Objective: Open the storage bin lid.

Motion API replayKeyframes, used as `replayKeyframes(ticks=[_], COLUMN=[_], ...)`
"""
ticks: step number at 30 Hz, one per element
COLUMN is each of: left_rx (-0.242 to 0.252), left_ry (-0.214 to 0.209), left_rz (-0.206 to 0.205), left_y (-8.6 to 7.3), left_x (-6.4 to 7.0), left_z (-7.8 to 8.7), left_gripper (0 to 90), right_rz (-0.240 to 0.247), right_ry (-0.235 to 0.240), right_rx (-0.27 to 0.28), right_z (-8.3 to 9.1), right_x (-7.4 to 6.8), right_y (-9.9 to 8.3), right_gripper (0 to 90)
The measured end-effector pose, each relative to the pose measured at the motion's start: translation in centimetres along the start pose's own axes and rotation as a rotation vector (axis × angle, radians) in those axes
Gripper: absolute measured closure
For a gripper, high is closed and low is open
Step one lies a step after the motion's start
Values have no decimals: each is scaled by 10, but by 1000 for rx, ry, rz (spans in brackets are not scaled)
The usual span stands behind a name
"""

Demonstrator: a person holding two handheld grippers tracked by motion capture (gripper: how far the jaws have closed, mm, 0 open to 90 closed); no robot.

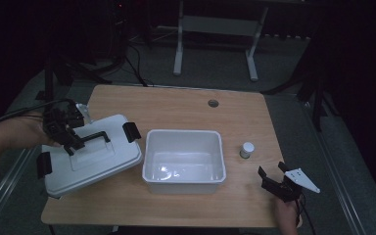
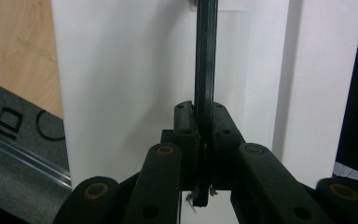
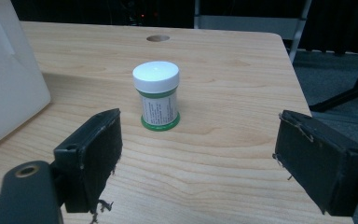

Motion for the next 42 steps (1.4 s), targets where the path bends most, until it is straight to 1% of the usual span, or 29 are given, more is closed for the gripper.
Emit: replayKeyframes(ticks=[7, 11, 16, 17, 19, 20, 24, 25, 27, 28, 31, 35, 38, 42], left_rx=[-13, -18, -28, -27, -22, -23, -39, -43, -39, -35, -26, -58, -57, -48], left_ry=[8, 15, -8, -4, -15, -11, -20, -20, -30, -29, -46, -55, -65, -67], left_rz=[46, 55, 71, 67, 74, 72, 74, 67, 66, 62, 75, 81, 81, 85], left_y=[-13, -15, -14, -13, -12, -11, -8, -7, -4, -3, 0, 4, 5, 7], left_x=[-10, -16, -22, -23, -25, -26, -29, -30, -31, -32, -36, -40, -41, -43], left_z=[-17, -30, -49, -52, -59, -62, -76, -79, -85, -87, -97, -113, -120, -125], left_gripper=[838, 838, 838, 838, 838, 838, 838, 838, 838, 838, 838, 838, 838, 838], right_rz=[2, 2, 3, 4, 4, 3, 4, 5, 4, 3, 4, 6, 1, 7], right_ry=[1, 3, 2, 2, 2, 2, 2, 2, 2, 2, 2, 4, 5, 4], right_rx=[-1, -1, -1, -1, 0, -1, -1, -1, 0, 0, 0, 1, 1, 0], right_z=[0, 0, 0, 0, 0, 0, 0, 0, 0, 0, 0, 0, 0, 0], right_x=[0, 0, 0, 0, 0, 0, 0, 0, 0, 0, 0, 0, 0, 0], right_y=[0, 0, 0, 0, 0, 0, 0, 0, 0, 0, 0, 0, 0, 0], right_gripper=[145, 145, 145, 145, 145, 145, 145, 145, 145, 145, 145, 145, 145, 145])
Point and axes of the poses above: each handheld gripper's, and its own axes: z roughly backward along the jaws, y roughly out of its top, x roughly to its right, the point moved 3 cm from there along -z, roughly forward along the jaws, and after that the axes turned 8 degrees about -y, right-handed, at the moved point
